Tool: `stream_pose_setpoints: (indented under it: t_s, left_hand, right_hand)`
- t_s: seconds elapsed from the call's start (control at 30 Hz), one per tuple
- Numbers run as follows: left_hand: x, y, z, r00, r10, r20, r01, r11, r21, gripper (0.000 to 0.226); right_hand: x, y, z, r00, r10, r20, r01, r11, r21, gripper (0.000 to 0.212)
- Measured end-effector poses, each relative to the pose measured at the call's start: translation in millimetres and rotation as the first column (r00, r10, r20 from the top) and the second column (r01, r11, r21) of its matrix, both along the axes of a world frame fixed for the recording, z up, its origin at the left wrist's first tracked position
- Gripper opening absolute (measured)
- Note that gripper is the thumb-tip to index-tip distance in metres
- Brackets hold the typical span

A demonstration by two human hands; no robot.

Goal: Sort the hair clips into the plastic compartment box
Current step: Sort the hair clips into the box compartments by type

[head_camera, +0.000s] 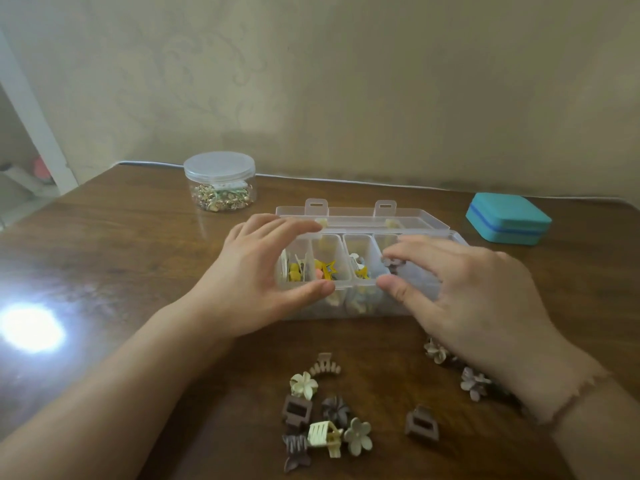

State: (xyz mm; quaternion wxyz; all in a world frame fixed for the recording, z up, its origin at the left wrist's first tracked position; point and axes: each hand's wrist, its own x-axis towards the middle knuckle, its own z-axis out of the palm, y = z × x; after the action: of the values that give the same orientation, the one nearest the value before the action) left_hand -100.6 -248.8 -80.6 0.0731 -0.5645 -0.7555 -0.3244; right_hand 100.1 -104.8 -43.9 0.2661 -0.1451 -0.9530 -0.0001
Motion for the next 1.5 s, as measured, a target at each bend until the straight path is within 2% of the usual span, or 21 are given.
stream_pose_setpoints:
  t_s: [0.07,0.13,0.2,0.27,0.33,0.47,0.53,0.63,0.7,0.77,0.8,0.83,0.93,1.0,1.1,1.13,1.2,1.27,1.33,1.4,1.5]
  left_hand:
    - [-2.1,0.6,-0.6,1.000,0.003,-0.002,-0.004,1.000,-0.014,0.070]
    - [-5.1,0.2,-0.6,1.000,-0.009,0.012,0.010,1.000,-0.029,0.071]
    - [-7.8,-0.5,-1.2,0.999,-0.034,0.001,0.034,0.999,-0.024,0.071]
    - [-9.4,-0.7,-1.9,0.998,-0.053,-0.016,0.053,0.999,-0.013,0.069]
    - [-10.3,-0.6,-2.2,0.998,-0.062,-0.028,0.062,0.998,-0.005,0.067]
    - [-11.8,-0.8,-2.1,0.997,-0.071,-0.014,0.071,0.997,0.000,0.067]
    - [-12.0,-0.2,-2.8,0.997,-0.079,-0.004,0.079,0.997,0.002,0.067]
    - [-12.6,-0.2,-2.8,0.996,-0.084,0.008,0.084,0.996,0.006,0.067]
    - [-12.9,-0.2,-2.3,0.996,-0.092,0.016,0.092,0.996,0.008,0.067]
    - [-12.8,-0.6,-1.9,0.994,-0.098,0.040,0.098,0.995,0.007,0.066]
    - [-12.9,-0.6,-1.9,0.993,-0.103,0.050,0.103,0.995,0.010,0.066]
    - [-12.9,-0.5,-1.9,0.993,-0.110,0.053,0.109,0.994,0.014,0.066]
    - [-13.4,0.1,-1.1,0.991,-0.120,0.051,0.120,0.993,0.009,0.067]
    - [-14.2,-0.6,-0.6,0.991,-0.125,0.048,0.125,0.992,-0.003,0.068]
    - [-15.6,-3.1,0.6,0.990,-0.134,0.039,0.135,0.991,-0.016,0.068]
    - [-16.6,-4.2,1.7,0.989,-0.141,0.046,0.142,0.990,-0.021,0.068]
    - [-20.6,-7.6,4.4,0.984,-0.165,0.069,0.168,0.986,-0.026,0.068]
    - [-26.9,-12.7,6.9,0.980,-0.179,0.087,0.182,0.983,-0.033,0.067]
    - [-32.9,-18.0,8.3,0.977,-0.178,0.116,0.184,0.982,-0.038,0.068]
    - [-34.5,-21.0,9.3,0.973,-0.161,0.168,0.169,0.985,-0.034,0.069]
    - [-26.1,-19.0,10.3,0.980,-0.132,0.148,0.138,0.990,-0.029,0.072]
  right_hand:
    - [2.8,-8.3,3.2,0.992,0.043,-0.120,-0.040,0.999,0.023,0.041]
    - [4.1,-18.0,1.5,0.977,0.176,-0.119,-0.179,0.984,-0.015,0.030]
    - [1.3,-27.9,-5.7,0.934,0.354,0.054,-0.352,0.935,-0.036,0.026]
    - [-3.8,-32.6,-16.3,0.871,0.424,0.249,-0.436,0.900,-0.008,0.032]
    - [-7.5,-31.8,-23.1,0.846,0.410,0.340,-0.427,0.904,-0.026,0.035]
    - [-11.4,-30.1,-24.5,0.827,0.451,0.337,-0.433,0.892,-0.130,0.025]
    - [-10.7,-29.6,-22.8,0.834,0.444,0.328,-0.425,0.895,-0.131,0.022]
    - [-6.1,-26.4,-13.7,0.875,0.435,0.210,-0.412,0.899,-0.145,0.015]
    - [-1.7,-18.0,-3.9,0.919,0.394,0.002,-0.383,0.894,-0.233,0.012]
    - [1.5,-5.9,4.2,0.943,0.237,-0.234,-0.298,0.915,-0.273,0.011]
    - [1.9,1.9,5.2,0.945,0.141,-0.294,-0.223,0.938,-0.267,0.012]
    - [1.4,9.4,3.8,0.950,0.058,-0.306,-0.140,0.956,-0.256,0.014]
    - [-1.4,23.1,-5.8,0.983,-0.077,-0.167,0.042,0.978,-0.202,0.026]
    - [0.5,24.3,-3.9,0.974,-0.080,-0.213,0.038,0.980,-0.198,0.025]
    - [5.8,11.7,9.8,0.935,0.028,-0.355,-0.104,0.975,-0.199,0.010]
    - [7.4,6.4,12.8,0.942,0.121,-0.313,-0.186,0.965,-0.187,0.006]
    - [9.5,-4.6,16.2,0.946,0.322,-0.042,-0.322,0.919,-0.227,0.010]
    - [11.5,-13.5,19.4,0.855,0.393,0.338,-0.306,0.909,-0.283,0.017]
    - [13.9,-17.1,23.0,0.724,0.374,0.580,-0.256,0.926,-0.277,0.028]
    - [15.6,-18.7,26.1,0.633,0.354,0.689,-0.195,0.934,-0.300,0.038]
    - [16.0,-18.7,23.7,0.587,0.353,0.728,-0.137,0.931,-0.340,0.036]
